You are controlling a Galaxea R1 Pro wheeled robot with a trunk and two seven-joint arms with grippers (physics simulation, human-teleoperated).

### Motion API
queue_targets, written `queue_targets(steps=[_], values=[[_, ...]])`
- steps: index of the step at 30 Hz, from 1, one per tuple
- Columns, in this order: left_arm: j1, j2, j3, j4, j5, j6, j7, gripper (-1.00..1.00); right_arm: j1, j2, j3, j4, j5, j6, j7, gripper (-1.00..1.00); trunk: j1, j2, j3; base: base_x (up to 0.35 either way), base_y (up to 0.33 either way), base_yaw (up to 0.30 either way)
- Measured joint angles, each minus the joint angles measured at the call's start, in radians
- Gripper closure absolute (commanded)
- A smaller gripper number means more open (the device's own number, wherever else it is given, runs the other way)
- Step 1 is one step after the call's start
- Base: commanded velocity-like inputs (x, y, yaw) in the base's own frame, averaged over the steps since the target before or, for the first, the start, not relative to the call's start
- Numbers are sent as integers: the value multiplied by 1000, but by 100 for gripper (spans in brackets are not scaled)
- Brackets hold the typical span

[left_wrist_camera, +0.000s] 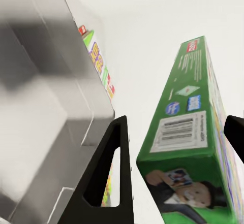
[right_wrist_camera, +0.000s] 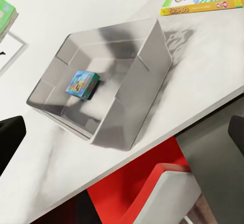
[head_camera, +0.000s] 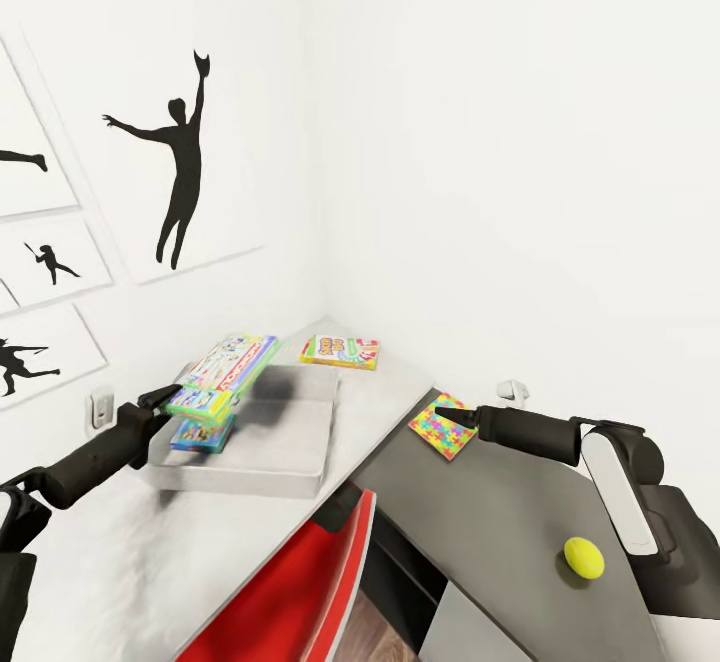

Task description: Put all the toys in the child's room - the three board games (two on the bed and one on the table), the two jigsaw puzzles on the table, and the tennis ball on the table - inside the toy box on the table in the child's room.

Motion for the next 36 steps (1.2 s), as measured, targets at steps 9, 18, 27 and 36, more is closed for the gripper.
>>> queue_targets(steps=[9,18,27,36], values=[[-42,-73,-7,-5,42,-63,215,100,1,1,3,0,2,-1,0,-100,0,0,0,0,0,-1],[-54,-155,-16,-6,9,-162,273,100,2,1,6,0,1,-1,1,-100,0,0,0,0,0,0],[-59,-189,-82,-6,-71,-277,287,100,3,1,11,0,2,0,0,-100,0,0,0,0,0,-74],[-62,-191,-129,-6,-88,-336,305,100,4,2,12,0,2,0,0,-100,0,0,0,0,0,-134]])
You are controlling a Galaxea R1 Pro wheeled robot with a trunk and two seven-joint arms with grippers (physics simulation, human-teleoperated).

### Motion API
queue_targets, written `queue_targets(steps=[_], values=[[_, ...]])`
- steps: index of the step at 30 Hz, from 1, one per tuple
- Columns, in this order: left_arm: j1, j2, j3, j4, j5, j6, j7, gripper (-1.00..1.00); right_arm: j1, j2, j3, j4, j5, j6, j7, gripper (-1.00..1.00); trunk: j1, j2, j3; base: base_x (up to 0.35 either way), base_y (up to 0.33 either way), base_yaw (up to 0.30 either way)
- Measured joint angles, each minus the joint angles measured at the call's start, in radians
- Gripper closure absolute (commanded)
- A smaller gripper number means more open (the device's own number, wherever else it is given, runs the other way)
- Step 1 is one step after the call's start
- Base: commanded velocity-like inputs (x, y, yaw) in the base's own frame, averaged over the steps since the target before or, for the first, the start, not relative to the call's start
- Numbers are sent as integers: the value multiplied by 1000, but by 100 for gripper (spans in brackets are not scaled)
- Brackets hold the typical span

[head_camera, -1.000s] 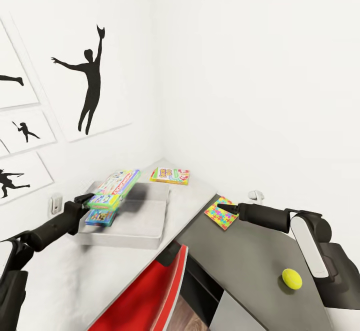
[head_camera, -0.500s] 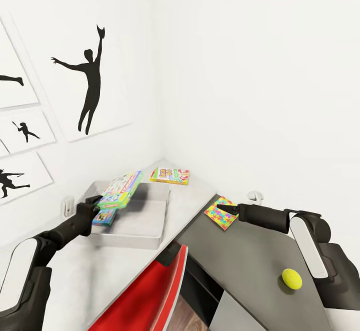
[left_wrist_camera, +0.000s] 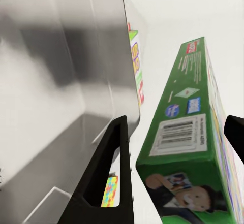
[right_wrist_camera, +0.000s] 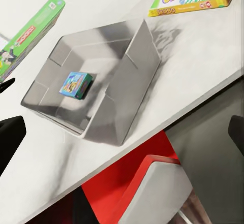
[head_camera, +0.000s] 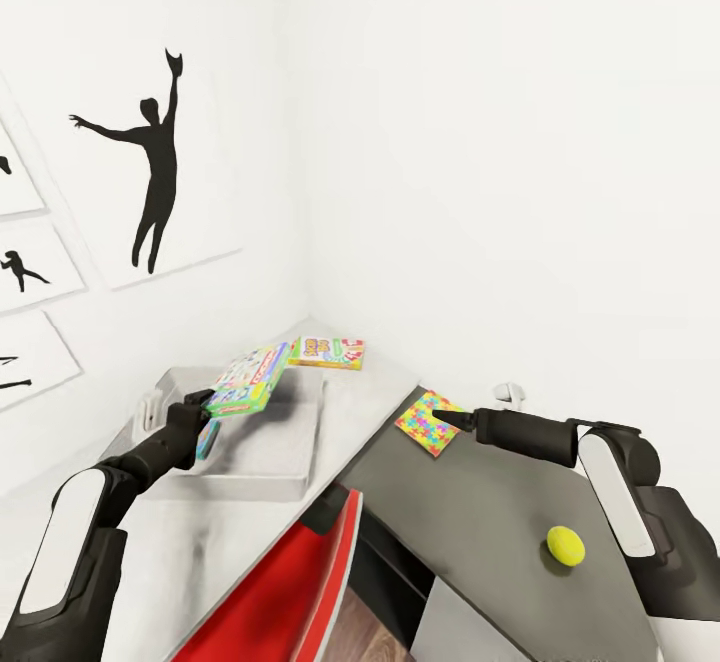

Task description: Put all the toys in the child's room - the three board games (two on the bed and one on the table), the two jigsaw puzzles on the table, and the tennis ball on the table - inside the toy box on the table in the child's room.

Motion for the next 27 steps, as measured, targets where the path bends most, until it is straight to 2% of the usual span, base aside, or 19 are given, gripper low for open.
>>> queue_targets(steps=[9,16,27], values=[[-1,0,-11,0,-6,-13,31,100,0,0,1,0,0,0,-1,-100,0,0,0,0,0,-33],[-4,-3,-14,0,-43,-17,60,100,0,0,0,1,0,0,-1,-100,0,0,0,0,0,-8],[-5,-3,-10,5,-71,-19,72,100,0,0,0,0,0,0,0,-100,0,0,0,0,0,-2]])
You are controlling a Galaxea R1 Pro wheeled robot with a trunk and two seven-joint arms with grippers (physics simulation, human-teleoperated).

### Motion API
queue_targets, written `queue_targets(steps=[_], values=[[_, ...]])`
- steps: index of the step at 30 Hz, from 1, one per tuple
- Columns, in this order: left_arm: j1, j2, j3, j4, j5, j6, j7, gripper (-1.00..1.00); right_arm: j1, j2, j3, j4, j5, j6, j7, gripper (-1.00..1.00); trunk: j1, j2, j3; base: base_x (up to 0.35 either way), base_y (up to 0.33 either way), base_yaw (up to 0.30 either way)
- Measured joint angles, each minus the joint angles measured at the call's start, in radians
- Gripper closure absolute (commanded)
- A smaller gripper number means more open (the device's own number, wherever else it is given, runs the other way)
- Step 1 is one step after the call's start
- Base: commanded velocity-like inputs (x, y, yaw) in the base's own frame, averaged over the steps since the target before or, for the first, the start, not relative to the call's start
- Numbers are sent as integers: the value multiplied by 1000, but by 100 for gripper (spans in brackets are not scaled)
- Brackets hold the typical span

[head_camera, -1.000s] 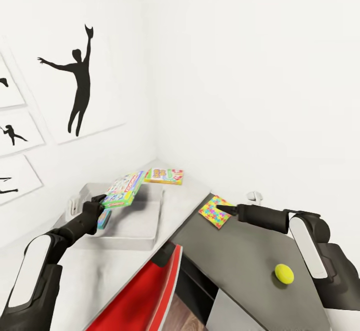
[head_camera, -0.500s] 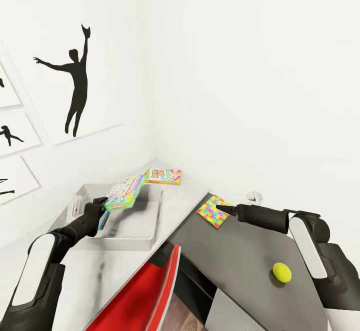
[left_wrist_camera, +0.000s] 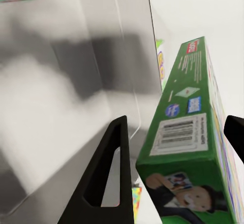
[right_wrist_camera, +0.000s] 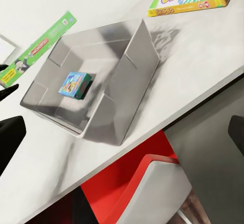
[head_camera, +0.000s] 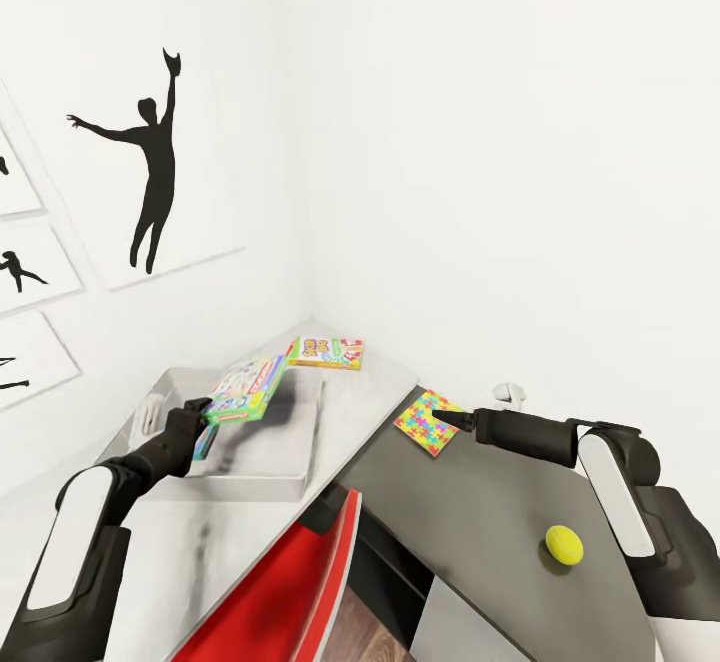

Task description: Put all the toys in the child's room - the three board games (two on the bed and one on the table), the two jigsaw puzzles on the table, and the tennis ball on the table - inside the toy box on the table in the child's room.

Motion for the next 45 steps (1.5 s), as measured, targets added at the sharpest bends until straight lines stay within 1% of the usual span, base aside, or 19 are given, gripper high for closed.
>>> queue_targets(steps=[10,21,29,33,36,37,38,42,43,45], values=[[-2,-2,-4,7,-21,-1,3,100,0,0,0,0,0,0,0,-100,0,0,0,0,0,0],[-16,-2,-7,17,-24,-2,14,100,0,0,1,0,0,0,0,-100,0,0,0,0,0,0],[-40,-3,-10,50,-22,-1,23,100,0,-1,0,0,-1,0,1,-100,0,0,0,0,0,0],[-53,-3,-11,73,-16,-1,38,100,0,-2,0,0,-1,0,1,-100,0,0,0,0,0,0],[-66,-4,-10,85,-8,0,85,100,0,-2,-1,0,-1,0,1,-100,0,0,0,0,0,0],[-67,-4,-10,85,-7,-1,86,100,0,-2,-1,0,-1,0,1,-100,0,0,0,0,0,0],[-71,-5,-10,87,-3,0,103,100,0,-2,-1,0,-1,0,1,-100,0,0,0,0,0,0],[-84,-7,-10,93,32,-1,159,100,0,-1,-1,0,-1,0,0,-100,0,0,0,0,0,0],[-84,-7,-10,93,33,-2,159,100,0,-1,-1,0,-1,0,0,-100,0,0,0,0,0,0],[-89,-8,-10,95,47,-2,174,100,0,-1,-1,0,-1,0,0,-100,0,0,0,0,0,0]])
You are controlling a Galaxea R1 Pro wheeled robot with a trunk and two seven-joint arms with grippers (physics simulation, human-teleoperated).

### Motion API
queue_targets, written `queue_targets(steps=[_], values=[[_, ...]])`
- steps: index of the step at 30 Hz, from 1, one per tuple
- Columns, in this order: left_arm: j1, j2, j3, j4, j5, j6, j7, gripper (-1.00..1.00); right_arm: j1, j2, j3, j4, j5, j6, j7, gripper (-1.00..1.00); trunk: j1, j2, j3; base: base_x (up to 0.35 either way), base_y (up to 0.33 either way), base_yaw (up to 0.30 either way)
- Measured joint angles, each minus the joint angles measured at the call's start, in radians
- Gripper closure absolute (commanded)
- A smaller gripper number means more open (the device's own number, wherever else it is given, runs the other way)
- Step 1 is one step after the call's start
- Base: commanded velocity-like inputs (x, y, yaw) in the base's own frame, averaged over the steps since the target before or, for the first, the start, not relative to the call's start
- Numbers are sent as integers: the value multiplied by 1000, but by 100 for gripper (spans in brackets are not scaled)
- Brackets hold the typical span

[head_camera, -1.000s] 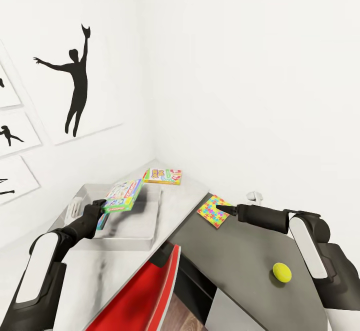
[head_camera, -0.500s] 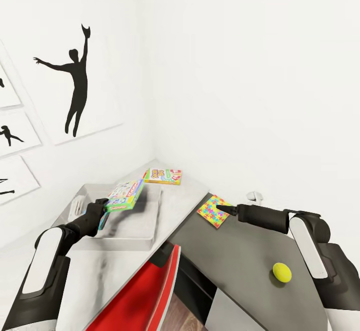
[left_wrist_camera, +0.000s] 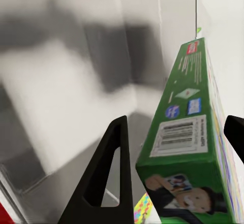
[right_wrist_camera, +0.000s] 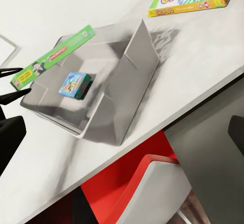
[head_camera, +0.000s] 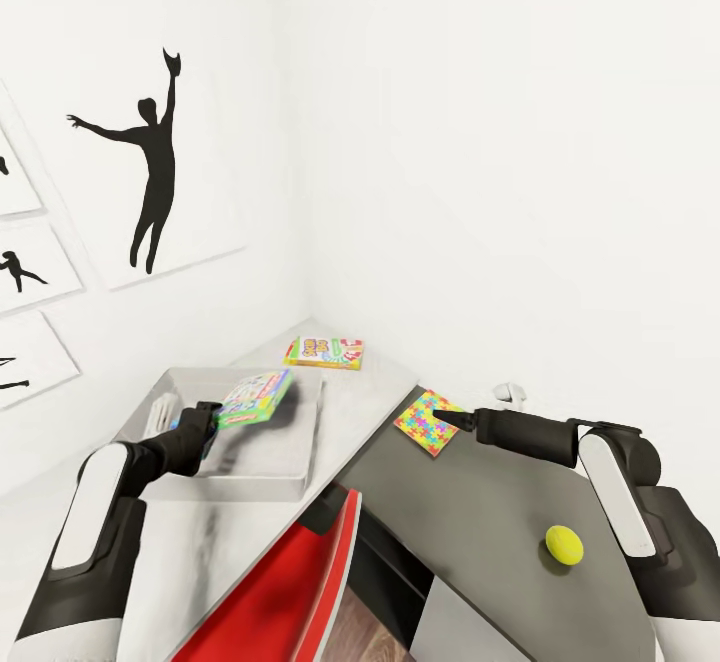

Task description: Put all the toys in the child's room - the three board games (two on the bed and one on the table), the two jigsaw puzzles on the table, and the tennis ball on the table - inside the toy box on the table in the child's room.

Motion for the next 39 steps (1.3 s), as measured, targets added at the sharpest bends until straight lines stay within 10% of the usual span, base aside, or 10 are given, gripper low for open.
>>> queue_targets(steps=[39], values=[[-101,-1,1,189,19,-3,19,100,0,0,-8,0,-3,0,1,-100,0,0,0,0,0,0]])
